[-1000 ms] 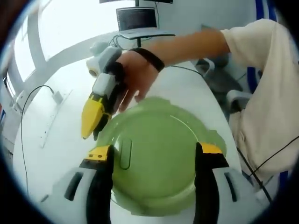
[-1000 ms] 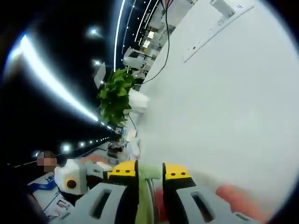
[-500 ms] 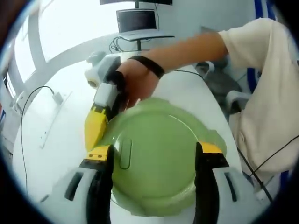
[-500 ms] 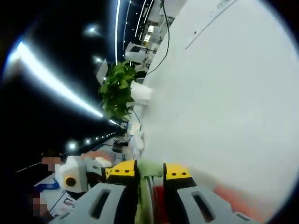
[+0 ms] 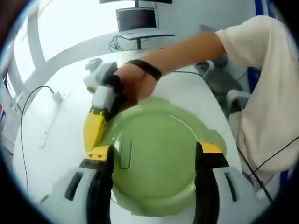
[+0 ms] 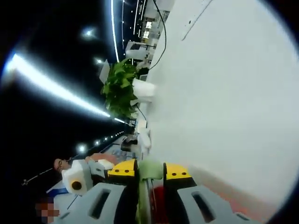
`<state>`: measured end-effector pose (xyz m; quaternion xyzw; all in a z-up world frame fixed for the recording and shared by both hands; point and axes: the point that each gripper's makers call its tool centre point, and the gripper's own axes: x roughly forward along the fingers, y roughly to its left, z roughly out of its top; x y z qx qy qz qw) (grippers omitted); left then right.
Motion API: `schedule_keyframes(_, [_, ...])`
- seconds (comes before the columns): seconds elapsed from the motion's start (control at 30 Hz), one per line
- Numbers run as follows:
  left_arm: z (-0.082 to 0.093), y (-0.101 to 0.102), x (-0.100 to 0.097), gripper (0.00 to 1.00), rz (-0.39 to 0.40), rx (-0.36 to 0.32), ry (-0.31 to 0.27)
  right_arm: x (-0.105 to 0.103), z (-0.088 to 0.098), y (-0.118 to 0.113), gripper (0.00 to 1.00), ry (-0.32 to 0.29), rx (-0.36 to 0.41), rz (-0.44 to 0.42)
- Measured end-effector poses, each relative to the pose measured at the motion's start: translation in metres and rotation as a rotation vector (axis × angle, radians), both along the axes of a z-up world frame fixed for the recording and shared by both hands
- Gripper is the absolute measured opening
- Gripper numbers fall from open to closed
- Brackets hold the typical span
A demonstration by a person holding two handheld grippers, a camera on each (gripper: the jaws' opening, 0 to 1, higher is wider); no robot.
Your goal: Open container latches remove lid place lid upside down on tabletop take tomato from container place on tabletop
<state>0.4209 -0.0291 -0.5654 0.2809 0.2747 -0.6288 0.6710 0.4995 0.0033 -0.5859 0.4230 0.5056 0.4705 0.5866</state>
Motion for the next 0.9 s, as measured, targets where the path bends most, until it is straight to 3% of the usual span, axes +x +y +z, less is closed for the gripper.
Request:
schedule_keyframes(0.27, [0.0002, 0.0006, -0.002, 0.64, 0.001, -0.003, -0.001, 0.0026, 0.0002, 0.0009, 0.16, 0.027, 0.001, -0.018])
schedule_keyframes(0.6, [0.0003, 0.0007, -0.0004, 0.64, -0.001, 0.005, -0.001, 0.0044, -0.0002, -0.0012, 0.12, 0.011, -0.031, 0.007])
schedule_keyframes(0.73, [0.0001, 0.0008, -0.0002, 0.64, -0.003, 0.004, -0.003, 0.0046, 0.0007, -0.0023, 0.11, -0.03, -0.047, 0.008])
schedule_keyframes(0.8, [0.0, 0.0006, -0.0004, 0.64, -0.009, 0.013, -0.006, 0.0066, 0.0008, -0.0028, 0.11, -0.111, -0.052, 0.008])
schedule_keyframes(0.83, [0.0, 0.0, -0.0005, 0.64, -0.013, 0.021, -0.007, 0.0051, 0.0021, -0.0029, 0.11, -0.097, -0.054, 0.009])
schedule_keyframes(0.9, [0.0, -0.0008, -0.0008, 0.64, -0.019, 0.033, -0.009, -0.0015, 0.0036, -0.0006, 0.1, -0.131, -0.059, 0.012])
